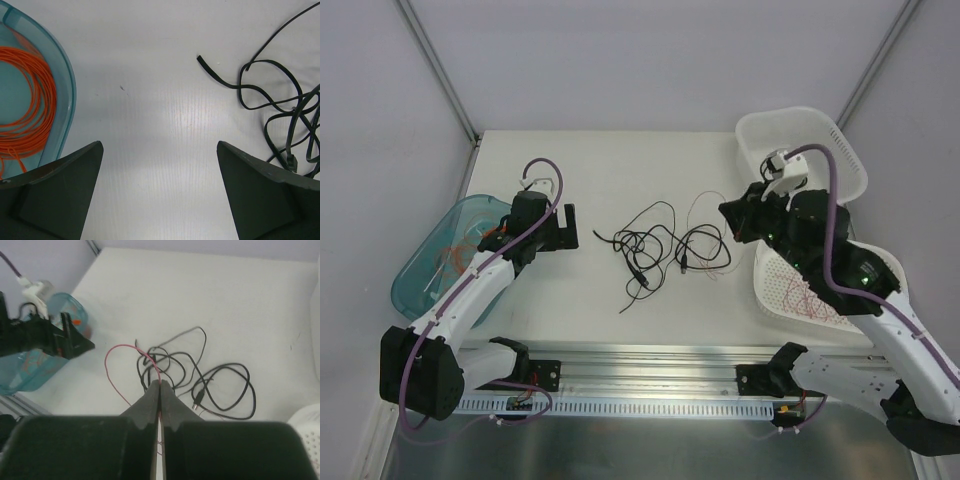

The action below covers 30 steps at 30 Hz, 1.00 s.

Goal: Untangle the cables

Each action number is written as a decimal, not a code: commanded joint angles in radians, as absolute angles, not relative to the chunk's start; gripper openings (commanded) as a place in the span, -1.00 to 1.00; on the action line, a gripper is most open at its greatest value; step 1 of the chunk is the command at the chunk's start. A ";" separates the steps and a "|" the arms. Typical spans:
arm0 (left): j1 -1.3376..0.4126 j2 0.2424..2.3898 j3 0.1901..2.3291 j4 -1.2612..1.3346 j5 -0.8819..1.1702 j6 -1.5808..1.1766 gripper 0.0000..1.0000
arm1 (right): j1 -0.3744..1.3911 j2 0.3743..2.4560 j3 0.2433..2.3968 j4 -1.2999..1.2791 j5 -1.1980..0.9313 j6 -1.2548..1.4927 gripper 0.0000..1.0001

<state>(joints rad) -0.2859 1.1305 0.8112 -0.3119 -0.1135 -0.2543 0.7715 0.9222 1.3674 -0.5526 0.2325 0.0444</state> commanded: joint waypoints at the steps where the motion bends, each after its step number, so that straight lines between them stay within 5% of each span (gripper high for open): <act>1: -0.272 1.114 0.842 -0.301 -0.121 -0.256 0.98 | 0.761 0.897 1.171 -0.565 0.265 0.130 -0.99; 11: -0.272 1.118 0.838 -0.299 -0.129 -0.252 0.98 | 0.759 1.014 0.767 -0.495 0.285 0.310 -0.80; 15: -0.273 1.123 0.838 -0.301 -0.124 -0.252 0.98 | 0.758 1.127 0.773 -0.508 0.264 0.327 -0.56; 21: -0.272 1.123 0.836 -0.301 -0.129 -0.250 0.98 | 0.759 1.270 0.795 -0.473 0.219 0.409 0.08; 30: -0.272 1.120 0.839 -0.301 -0.123 -0.250 0.98 | 0.758 1.387 0.827 -0.440 0.210 0.448 0.23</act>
<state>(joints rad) -0.2859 1.1309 0.8112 -0.3119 -0.1143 -0.2539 0.7612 1.3602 0.7830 -0.4717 0.2203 0.4103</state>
